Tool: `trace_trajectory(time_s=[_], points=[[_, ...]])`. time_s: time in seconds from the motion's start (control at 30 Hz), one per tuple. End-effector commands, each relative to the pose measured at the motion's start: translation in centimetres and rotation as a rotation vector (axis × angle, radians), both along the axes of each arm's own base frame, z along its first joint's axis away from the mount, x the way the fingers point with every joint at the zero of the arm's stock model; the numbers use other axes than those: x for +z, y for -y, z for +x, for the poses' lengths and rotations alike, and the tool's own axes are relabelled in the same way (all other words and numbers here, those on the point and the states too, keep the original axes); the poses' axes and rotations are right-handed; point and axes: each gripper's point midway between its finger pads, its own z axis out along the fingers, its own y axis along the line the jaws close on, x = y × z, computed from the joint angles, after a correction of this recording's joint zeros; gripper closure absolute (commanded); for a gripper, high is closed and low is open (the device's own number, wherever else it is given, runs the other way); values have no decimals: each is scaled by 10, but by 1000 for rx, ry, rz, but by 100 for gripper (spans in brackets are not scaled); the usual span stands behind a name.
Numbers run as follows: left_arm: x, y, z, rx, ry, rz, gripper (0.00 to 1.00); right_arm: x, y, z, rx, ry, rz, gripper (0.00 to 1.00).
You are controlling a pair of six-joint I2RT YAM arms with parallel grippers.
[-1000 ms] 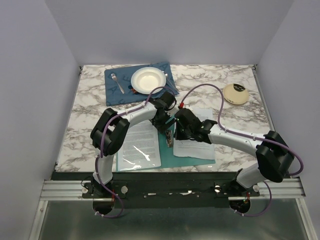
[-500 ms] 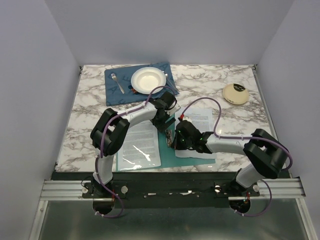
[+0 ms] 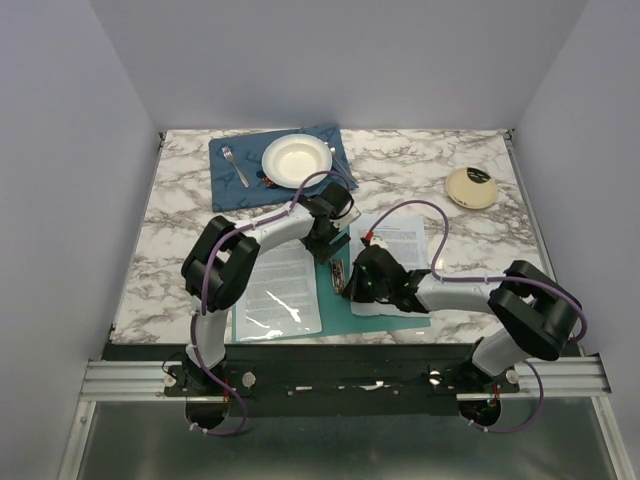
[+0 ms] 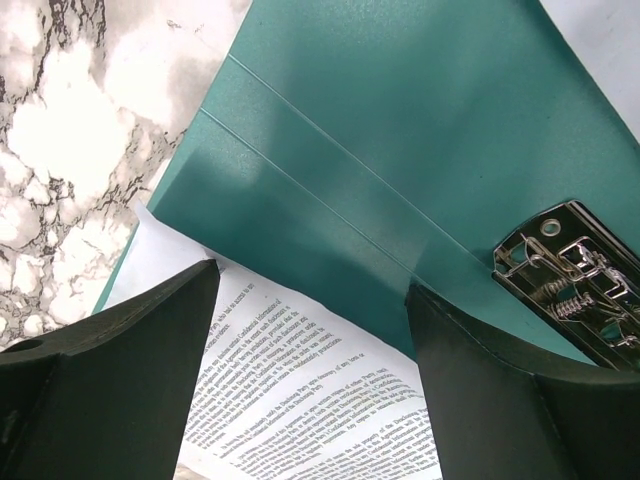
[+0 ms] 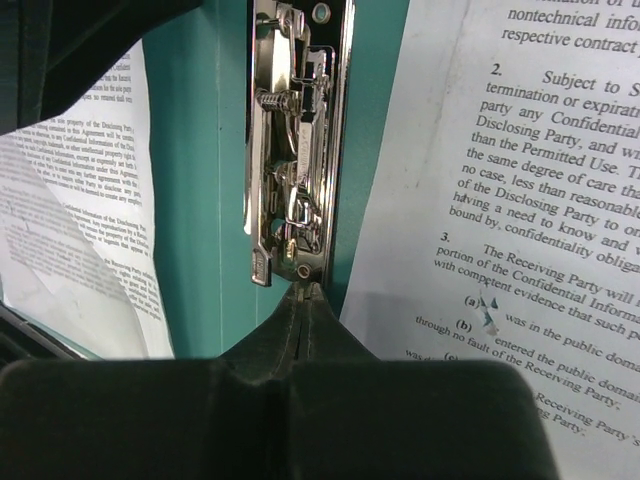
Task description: Put the files into the folder
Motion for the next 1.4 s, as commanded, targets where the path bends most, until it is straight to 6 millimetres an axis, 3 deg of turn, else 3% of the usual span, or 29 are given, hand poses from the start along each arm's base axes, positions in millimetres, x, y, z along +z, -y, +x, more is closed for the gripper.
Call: trace_trajectory(time_s=[0.0, 0.2, 0.5, 0.6, 0.77, 0.93, 1.03, 1.27, 1.37], points=[[0, 10, -4, -32, -6, 20, 10, -22, 3, -9, -5, -59, -36, 99], [1, 24, -10, -53, -25, 2, 10, -28, -11, -9, -4, -92, -18, 100], [3, 20, -11, -50, -18, 22, 10, -34, -22, -9, 12, -110, -20, 99], [15, 16, -5, -31, 20, 23, 9, -30, -19, -7, 10, -95, -22, 99], [53, 12, 1, 22, 67, -44, 9, -5, -14, -7, 15, -40, 9, 100], [89, 20, -20, 4, 32, -168, 10, 16, -12, -5, 16, 12, 44, 100], [93, 25, -41, -16, -36, -237, 15, 16, -14, -3, 13, 12, 44, 99], [71, 16, -80, -32, -164, -265, 28, 10, -21, 5, -22, -5, 51, 100], [65, 18, -95, -43, -216, -295, 39, 12, -20, 11, -45, 3, 73, 100]])
